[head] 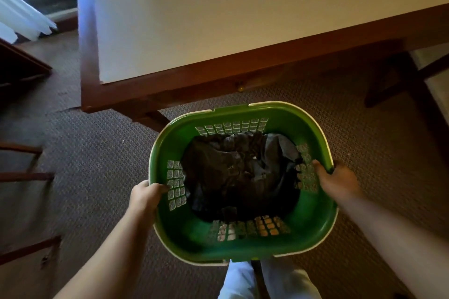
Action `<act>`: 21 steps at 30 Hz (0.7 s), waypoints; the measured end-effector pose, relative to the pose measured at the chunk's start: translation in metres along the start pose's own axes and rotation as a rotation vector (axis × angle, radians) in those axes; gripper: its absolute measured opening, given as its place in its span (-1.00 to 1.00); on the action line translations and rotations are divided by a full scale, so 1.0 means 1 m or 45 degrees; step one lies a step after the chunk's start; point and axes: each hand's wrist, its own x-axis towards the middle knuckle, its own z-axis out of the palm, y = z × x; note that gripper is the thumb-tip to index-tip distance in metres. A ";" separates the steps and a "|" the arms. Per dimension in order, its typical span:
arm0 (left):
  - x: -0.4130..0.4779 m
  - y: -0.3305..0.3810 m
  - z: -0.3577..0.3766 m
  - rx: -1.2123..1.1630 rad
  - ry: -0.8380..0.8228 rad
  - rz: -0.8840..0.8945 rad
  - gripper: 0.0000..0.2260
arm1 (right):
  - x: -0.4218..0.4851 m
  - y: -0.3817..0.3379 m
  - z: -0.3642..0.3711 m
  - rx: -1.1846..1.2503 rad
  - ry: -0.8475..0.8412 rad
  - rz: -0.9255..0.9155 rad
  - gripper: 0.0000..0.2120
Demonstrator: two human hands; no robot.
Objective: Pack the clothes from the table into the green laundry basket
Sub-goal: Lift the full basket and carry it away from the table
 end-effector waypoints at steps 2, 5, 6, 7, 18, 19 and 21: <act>-0.021 -0.005 -0.016 -0.050 0.023 -0.040 -0.86 | -0.015 0.002 -0.010 -0.003 0.003 0.006 -0.63; -0.052 -0.017 -0.045 -0.090 0.064 -0.068 -0.82 | -0.044 -0.002 -0.020 0.028 0.009 0.006 -0.55; -0.062 -0.021 -0.055 -0.089 0.077 -0.078 -0.81 | -0.056 -0.007 -0.022 0.033 0.015 0.009 -0.52; -0.072 -0.025 -0.065 -0.095 0.096 -0.089 -0.81 | -0.067 -0.012 -0.024 0.035 0.009 0.006 -0.49; -0.050 -0.098 -0.207 -0.146 0.203 -0.099 -0.81 | -0.166 -0.065 0.067 -0.071 -0.078 -0.014 -0.24; -0.041 -0.102 -0.224 -0.141 0.206 -0.085 -0.81 | -0.176 -0.072 0.081 -0.062 -0.083 -0.016 -0.24; -0.027 -0.102 -0.261 -0.097 0.218 -0.033 -0.84 | -0.203 -0.090 0.107 -0.018 -0.086 -0.035 -0.27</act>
